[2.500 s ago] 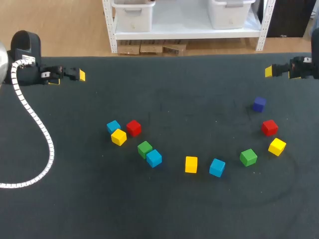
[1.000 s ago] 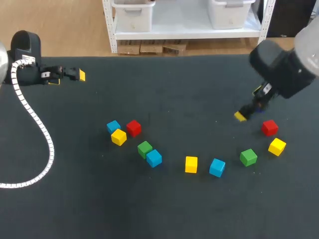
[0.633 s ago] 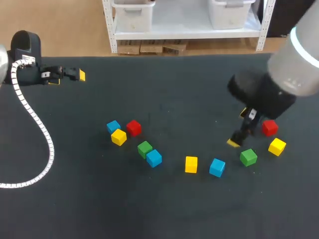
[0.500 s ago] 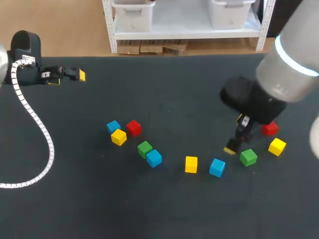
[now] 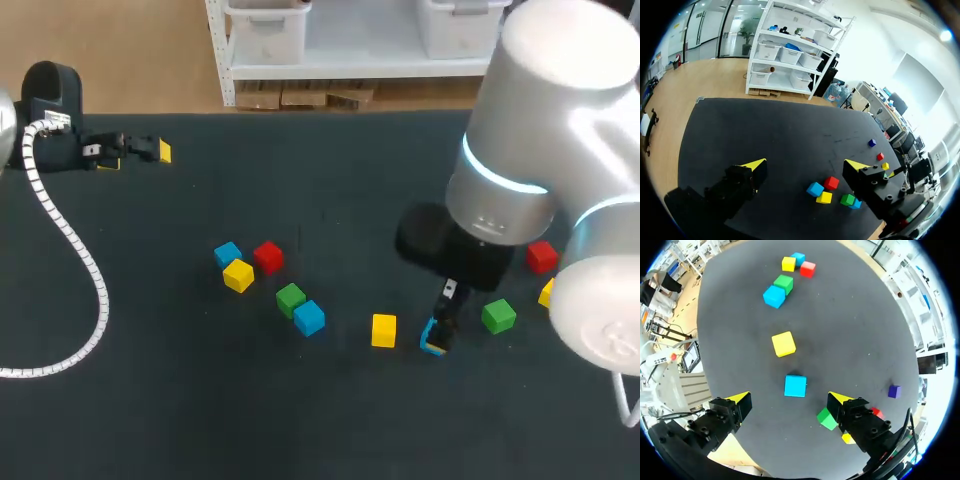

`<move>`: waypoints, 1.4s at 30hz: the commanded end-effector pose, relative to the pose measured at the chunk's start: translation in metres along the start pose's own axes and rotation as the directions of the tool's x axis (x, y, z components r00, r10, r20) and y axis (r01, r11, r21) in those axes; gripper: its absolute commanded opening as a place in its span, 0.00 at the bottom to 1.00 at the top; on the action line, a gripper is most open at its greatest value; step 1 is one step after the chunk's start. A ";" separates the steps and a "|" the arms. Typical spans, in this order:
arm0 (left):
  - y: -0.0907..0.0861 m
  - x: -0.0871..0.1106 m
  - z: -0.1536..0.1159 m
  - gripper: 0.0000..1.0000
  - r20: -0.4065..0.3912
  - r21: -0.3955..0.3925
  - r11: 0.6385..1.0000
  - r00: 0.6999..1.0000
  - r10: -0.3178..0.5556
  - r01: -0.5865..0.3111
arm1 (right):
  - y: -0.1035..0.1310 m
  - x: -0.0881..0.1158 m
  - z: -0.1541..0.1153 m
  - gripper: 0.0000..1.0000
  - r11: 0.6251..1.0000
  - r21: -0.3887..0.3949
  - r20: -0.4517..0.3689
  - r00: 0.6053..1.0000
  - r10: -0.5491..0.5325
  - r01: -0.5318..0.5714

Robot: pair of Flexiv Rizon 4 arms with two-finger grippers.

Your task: Place the blue cubes, place green cubes on the blue cubes, place the yellow cubes on the green cubes, then place the red cubes on the yellow cubes, and place purple cube on the red cubes.

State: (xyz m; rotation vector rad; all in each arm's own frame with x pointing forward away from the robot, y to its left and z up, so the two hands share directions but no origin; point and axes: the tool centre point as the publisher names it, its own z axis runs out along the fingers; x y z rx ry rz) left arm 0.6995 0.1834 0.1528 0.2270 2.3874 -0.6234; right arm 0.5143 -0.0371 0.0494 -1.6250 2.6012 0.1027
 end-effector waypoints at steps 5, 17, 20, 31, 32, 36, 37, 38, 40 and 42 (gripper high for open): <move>0.002 0.001 0.000 1.00 0.006 0.009 1.000 1.000 0.002 -0.002 | -0.015 -0.008 0.024 1.00 0.999 -0.038 -0.017 1.000 0.025 -0.025; 0.002 0.001 0.000 1.00 0.006 0.009 1.000 1.000 0.002 -0.002 | -0.007 -0.008 0.048 1.00 0.999 -0.051 -0.076 0.997 -0.001 -0.003; 0.002 0.001 0.000 1.00 0.006 0.009 1.000 1.000 0.002 -0.002 | -0.007 -0.006 0.051 1.00 0.998 -0.062 -0.082 0.997 -0.003 -0.002; 0.002 0.001 0.000 1.00 0.006 0.009 1.000 1.000 0.002 -0.002 | -0.008 -0.005 0.056 0.37 0.998 -0.059 -0.109 0.994 -0.014 0.008; 0.002 0.001 0.000 1.00 0.006 0.009 1.000 1.000 0.002 -0.002 | -0.008 -0.005 0.056 0.29 0.998 -0.058 -0.109 0.994 -0.015 0.008; 0.002 0.001 0.000 1.00 0.006 0.009 1.000 1.000 0.002 -0.002 | -0.009 -0.005 0.050 0.04 0.999 -0.035 -0.113 0.993 -0.025 0.021; 0.002 0.001 0.000 1.00 0.006 0.009 1.000 1.000 0.002 -0.002 | -0.011 -0.005 0.048 0.01 0.999 -0.030 -0.113 0.993 -0.029 0.025; 0.002 0.001 0.000 1.00 0.006 0.009 1.000 1.000 0.002 -0.002 | -0.013 -0.005 0.045 0.00 0.999 -0.024 -0.112 0.993 -0.033 0.030; 0.002 0.001 0.000 1.00 0.006 0.009 1.000 1.000 0.002 -0.002 | -0.018 -0.005 0.039 0.00 0.998 -0.007 -0.116 0.991 -0.061 0.060; 0.002 0.001 0.000 1.00 0.006 0.009 1.000 1.000 0.002 -0.002 | -0.023 -0.006 0.033 0.00 0.996 0.006 -0.118 0.989 -0.086 0.087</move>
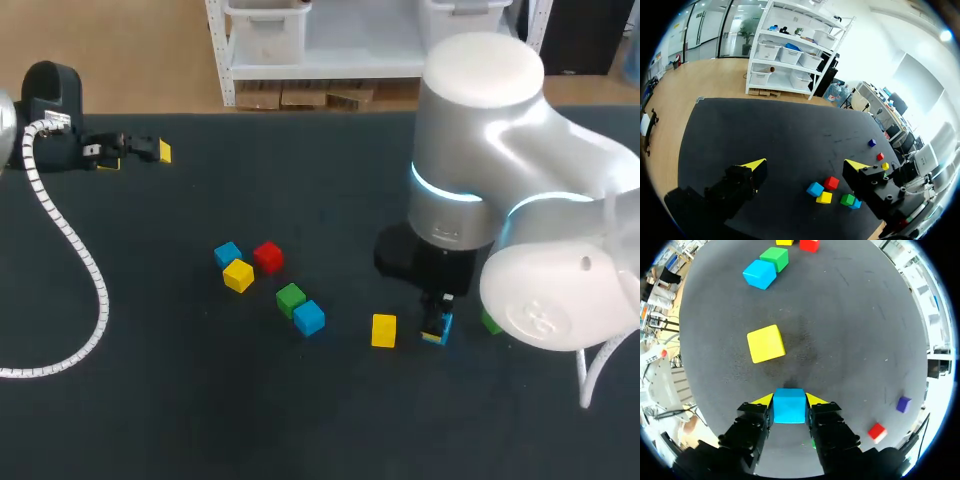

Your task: Place the blue cubes, place green cubes on the blue cubes, place the yellow cubes on the green cubes, then place the red cubes on the yellow cubes, and place purple cube on the red cubes.

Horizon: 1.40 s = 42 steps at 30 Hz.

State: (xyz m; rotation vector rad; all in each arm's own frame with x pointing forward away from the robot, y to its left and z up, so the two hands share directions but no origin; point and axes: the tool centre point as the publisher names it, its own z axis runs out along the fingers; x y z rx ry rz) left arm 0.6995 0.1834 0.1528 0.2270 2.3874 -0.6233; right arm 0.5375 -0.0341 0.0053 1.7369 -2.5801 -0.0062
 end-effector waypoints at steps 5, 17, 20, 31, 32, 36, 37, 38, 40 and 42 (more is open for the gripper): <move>0.002 0.001 0.000 1.00 0.006 0.009 1.000 1.000 0.002 -0.002 | -0.028 0.000 -0.029 0.00 0.992 0.056 0.013 0.993 -0.114 0.114; 0.002 0.001 0.000 1.00 0.006 0.009 1.000 1.000 0.002 -0.002 | -0.079 -0.025 -0.032 0.00 0.963 0.004 0.086 0.959 -0.268 0.269; 0.002 0.001 0.000 1.00 0.006 0.009 1.000 1.000 0.002 -0.002 | -0.081 -0.033 -0.033 0.00 0.942 -0.003 0.089 0.939 -0.333 0.335; 0.002 0.001 0.000 1.00 0.006 0.009 1.000 1.000 0.002 -0.002 | -0.091 -0.051 -0.016 0.00 0.913 -0.009 0.050 0.912 -0.407 0.408; 0.002 0.001 0.000 1.00 0.006 0.009 1.000 1.000 0.002 -0.002 | -0.091 -0.052 -0.015 0.00 0.914 -0.011 0.049 0.913 -0.404 0.405; 0.002 0.001 0.000 1.00 0.006 0.009 1.000 1.000 0.002 -0.002 | -0.089 -0.052 -0.011 0.00 0.918 -0.014 0.039 0.917 -0.396 0.397; 0.002 0.001 0.000 1.00 0.006 0.009 1.000 1.000 0.002 -0.002 | -0.091 -0.051 -0.009 0.00 0.923 -0.012 0.039 0.923 -0.383 0.384; 0.002 0.001 0.000 1.00 0.006 0.009 1.000 1.000 0.002 -0.002 | -0.094 -0.052 -0.008 0.00 0.931 -0.014 0.041 0.930 -0.364 0.365; 0.002 0.001 0.000 1.00 0.006 0.009 1.000 1.000 0.002 -0.002 | -0.100 -0.051 -0.005 0.00 0.939 -0.013 0.039 0.939 -0.342 0.343; 0.002 0.001 0.000 1.00 0.006 0.009 1.000 1.000 0.002 -0.002 | -0.101 -0.051 -0.005 0.00 0.939 -0.013 0.039 0.939 -0.343 0.344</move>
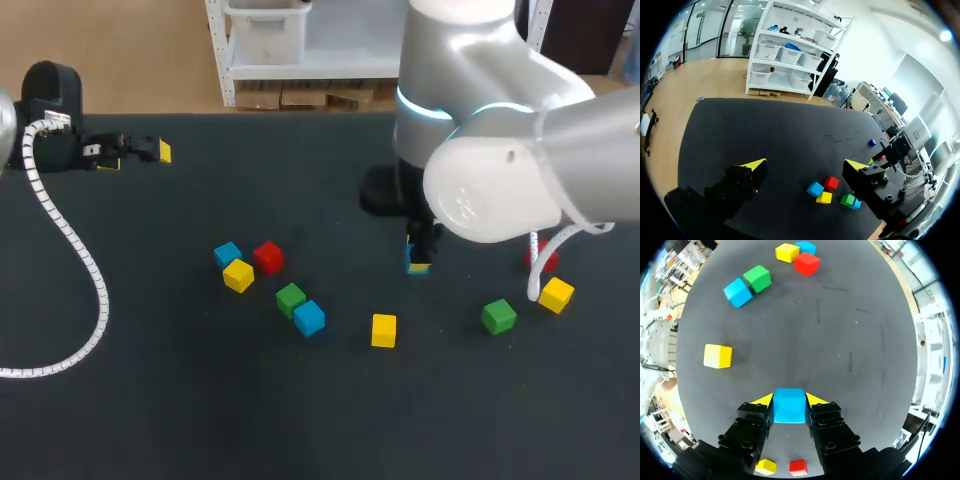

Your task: Place the blue cubes, place green cubes on the blue cubes, place the yellow cubes on the green cubes, then place the red cubes on the yellow cubes, and place purple cube on the red cubes.

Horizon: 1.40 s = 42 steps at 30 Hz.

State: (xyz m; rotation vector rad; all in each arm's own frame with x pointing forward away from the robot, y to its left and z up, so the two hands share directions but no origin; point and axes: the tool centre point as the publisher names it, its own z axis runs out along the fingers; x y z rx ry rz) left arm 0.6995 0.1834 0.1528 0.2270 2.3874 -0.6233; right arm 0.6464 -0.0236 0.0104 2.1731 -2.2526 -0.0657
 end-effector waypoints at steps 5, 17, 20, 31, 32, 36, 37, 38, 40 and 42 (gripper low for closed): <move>0.002 0.001 0.000 1.00 0.006 0.009 1.000 1.000 0.002 -0.002 | -0.004 -0.002 0.011 0.00 0.999 -0.011 -0.026 0.999 -0.032 0.032; 0.002 0.001 0.000 1.00 0.006 0.009 1.000 1.000 0.002 -0.002 | -0.003 -0.002 0.019 0.00 0.999 -0.012 -0.052 0.997 -0.052 0.051; 0.002 0.001 0.000 1.00 0.006 0.009 1.000 1.000 0.002 -0.002 | -0.003 -0.002 0.018 0.23 0.999 -0.017 -0.048 0.998 -0.044 0.044; 0.002 0.001 0.000 1.00 0.006 0.009 1.000 1.000 0.002 -0.002 | -0.006 0.001 0.018 1.00 1.000 -0.027 -0.036 0.999 0.003 -0.004; 0.002 0.001 0.000 1.00 0.006 0.009 1.000 1.000 0.002 -0.002 | -0.007 0.002 0.018 1.00 1.000 -0.026 -0.035 0.999 0.008 -0.009; 0.002 0.001 0.000 1.00 0.006 0.009 1.000 1.000 0.002 -0.002 | -0.009 0.003 0.016 1.00 0.999 -0.018 -0.030 0.999 0.036 -0.036; 0.002 0.001 0.000 1.00 0.006 0.009 1.000 1.000 0.002 -0.002 | -0.011 0.003 0.015 1.00 0.999 -0.017 -0.026 0.999 0.040 -0.041; 0.002 0.001 0.000 1.00 0.006 0.009 1.000 1.000 0.002 -0.002 | -0.013 0.004 0.012 1.00 0.999 -0.014 -0.019 0.999 0.050 -0.050; 0.002 0.001 0.000 1.00 0.006 0.009 1.000 1.000 0.002 -0.002 | -0.018 0.006 0.003 1.00 0.997 -0.023 0.006 0.997 0.078 -0.077; 0.002 0.001 0.000 1.00 0.006 0.009 1.000 1.000 0.002 -0.002 | -0.023 0.008 -0.007 1.00 0.994 -0.024 0.021 0.994 0.103 -0.103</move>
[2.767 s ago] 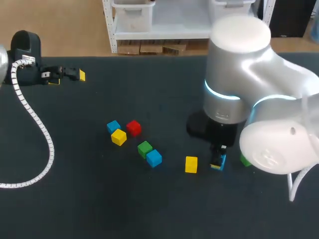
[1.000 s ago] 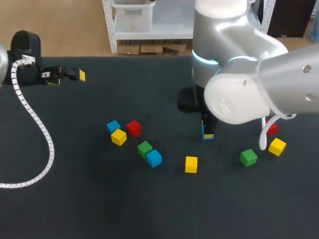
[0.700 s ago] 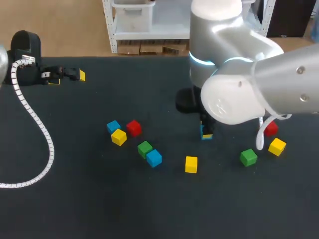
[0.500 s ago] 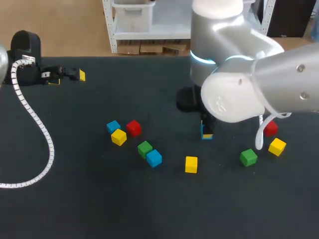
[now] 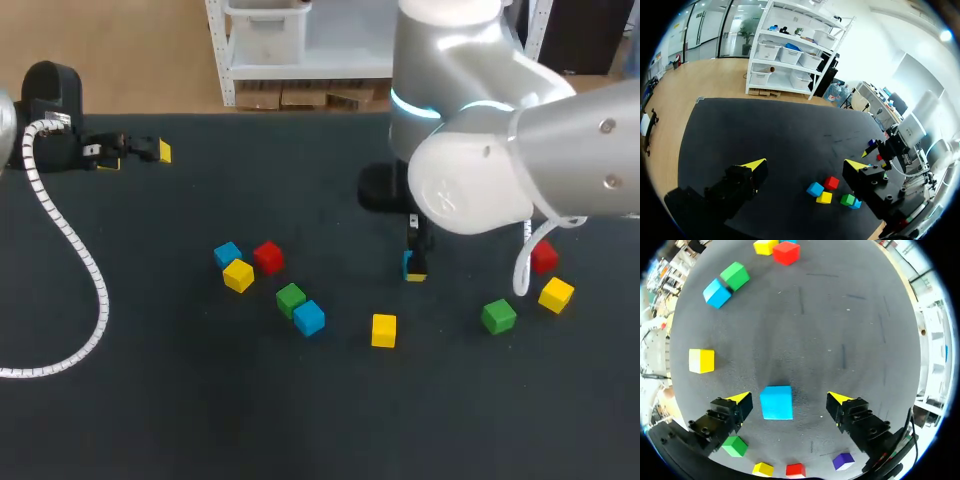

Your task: Place the blue cubes, place green cubes on the blue cubes, place the yellow cubes on the green cubes, then place the red cubes on the yellow cubes, and place purple cube on the red cubes.

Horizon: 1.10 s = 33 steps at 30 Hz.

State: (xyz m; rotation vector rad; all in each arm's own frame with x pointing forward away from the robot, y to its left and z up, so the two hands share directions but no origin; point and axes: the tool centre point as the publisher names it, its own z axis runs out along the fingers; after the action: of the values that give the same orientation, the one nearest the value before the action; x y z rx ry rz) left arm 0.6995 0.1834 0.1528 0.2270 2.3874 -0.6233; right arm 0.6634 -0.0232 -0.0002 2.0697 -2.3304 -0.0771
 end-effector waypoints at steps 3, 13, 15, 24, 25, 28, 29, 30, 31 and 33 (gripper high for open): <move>0.002 0.001 0.000 1.00 0.006 0.009 1.000 1.000 0.002 -0.002 | -0.013 0.009 -0.036 1.00 0.995 0.024 0.007 0.995 0.099 -0.099; 0.002 0.001 0.000 1.00 0.006 0.009 1.000 1.000 0.002 -0.002 | 0.015 0.002 -0.091 1.00 0.962 -0.071 0.153 0.950 0.271 -0.263; 0.002 0.001 0.000 1.00 0.006 0.009 1.000 1.000 0.002 -0.002 | 0.021 0.003 -0.094 1.00 0.962 -0.058 0.162 0.948 0.273 -0.267; 0.002 0.001 0.000 1.00 0.006 0.009 1.000 1.000 0.002 -0.002 | 0.021 0.020 -0.125 1.00 0.923 -0.030 0.311 0.874 0.373 -0.383; 0.002 0.001 0.000 1.00 0.006 0.009 1.000 1.000 0.002 -0.002 | 0.019 0.023 -0.130 1.00 0.919 -0.025 0.331 0.864 0.379 -0.393; 0.002 0.001 0.000 1.00 0.006 0.009 1.000 1.000 0.002 -0.002 | 0.006 0.034 -0.145 1.00 0.908 -0.007 0.384 0.838 0.388 -0.418; 0.002 0.001 0.000 1.00 0.006 0.009 1.000 1.000 0.002 -0.002 | 0.000 0.038 -0.149 1.00 0.901 0.007 0.389 0.832 0.396 -0.433; 0.002 0.001 0.000 1.00 0.006 0.009 1.000 1.000 0.002 -0.002 | -0.005 0.042 -0.153 1.00 0.895 0.025 0.396 0.827 0.400 -0.445; 0.002 0.001 0.000 1.00 0.006 0.009 1.000 1.000 0.002 -0.002 | -0.010 0.046 -0.158 1.00 0.889 0.030 0.406 0.818 0.407 -0.457; 0.002 0.001 0.000 1.00 0.006 0.009 1.000 1.000 0.002 -0.002 | -0.019 0.053 -0.167 1.00 0.876 0.037 0.430 0.799 0.421 -0.481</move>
State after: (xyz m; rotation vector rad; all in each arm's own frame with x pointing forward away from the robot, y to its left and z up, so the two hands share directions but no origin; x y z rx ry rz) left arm 0.6995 0.1833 0.1528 0.2270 2.3874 -0.6233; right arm 0.6903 -0.0687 0.1566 1.5745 -3.0088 -0.3232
